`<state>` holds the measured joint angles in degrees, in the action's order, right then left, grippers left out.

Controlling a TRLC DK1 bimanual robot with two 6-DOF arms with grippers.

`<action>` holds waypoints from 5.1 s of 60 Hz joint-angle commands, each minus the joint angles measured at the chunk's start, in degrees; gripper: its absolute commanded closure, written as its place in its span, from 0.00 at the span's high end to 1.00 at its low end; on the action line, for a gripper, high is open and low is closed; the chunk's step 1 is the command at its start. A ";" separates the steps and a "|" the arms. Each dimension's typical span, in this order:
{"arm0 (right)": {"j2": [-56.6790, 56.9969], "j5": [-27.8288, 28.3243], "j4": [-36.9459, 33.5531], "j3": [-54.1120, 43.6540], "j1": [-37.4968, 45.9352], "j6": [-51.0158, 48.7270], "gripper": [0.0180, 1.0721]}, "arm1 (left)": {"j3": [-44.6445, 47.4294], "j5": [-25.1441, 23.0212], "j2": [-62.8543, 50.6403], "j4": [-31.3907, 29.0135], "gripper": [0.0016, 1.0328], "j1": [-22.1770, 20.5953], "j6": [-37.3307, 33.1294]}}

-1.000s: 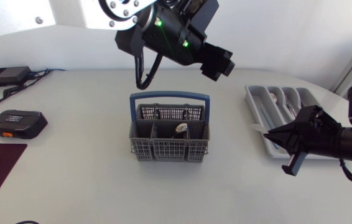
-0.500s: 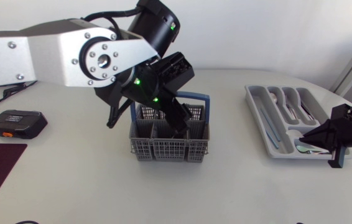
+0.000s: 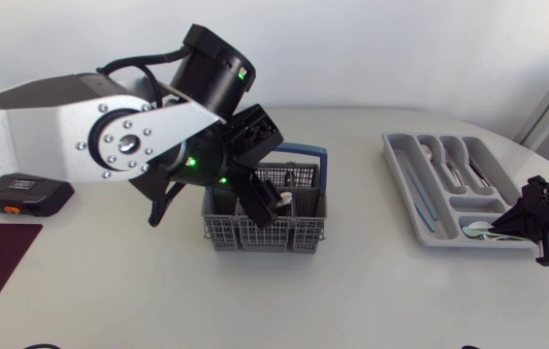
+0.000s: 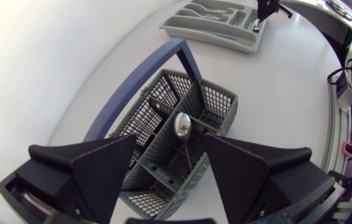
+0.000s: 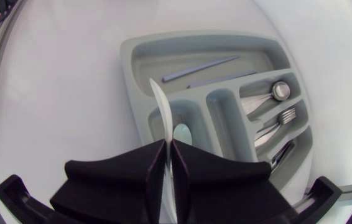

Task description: Unload the cutlery basket into the drawer organizer.

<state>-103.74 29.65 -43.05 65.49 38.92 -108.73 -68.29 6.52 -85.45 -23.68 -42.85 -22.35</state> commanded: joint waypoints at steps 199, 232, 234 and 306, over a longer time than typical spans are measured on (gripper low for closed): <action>9.17 -17.26 29.95 -6.17 -70.91 118.22 0.55 | 26.90 -8.55 1.16 33.70 0.74 10.07 -10.17; 7.42 -20.07 31.80 -6.34 -72.75 119.01 0.55 | 26.37 -8.55 -2.53 35.02 0.74 9.10 -9.64; 7.42 -20.07 31.89 -6.34 -72.84 119.01 0.55 | 26.37 -8.55 -2.70 35.11 0.74 9.01 -9.64; 8.82 -14.80 36.19 -7.75 -74.60 120.24 0.55 | 25.84 -8.46 -5.17 35.46 0.74 7.17 -9.29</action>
<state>-94.52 15.16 -7.88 59.00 -35.18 10.11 -44.21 -1.23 -87.44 14.52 -34.63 -31.53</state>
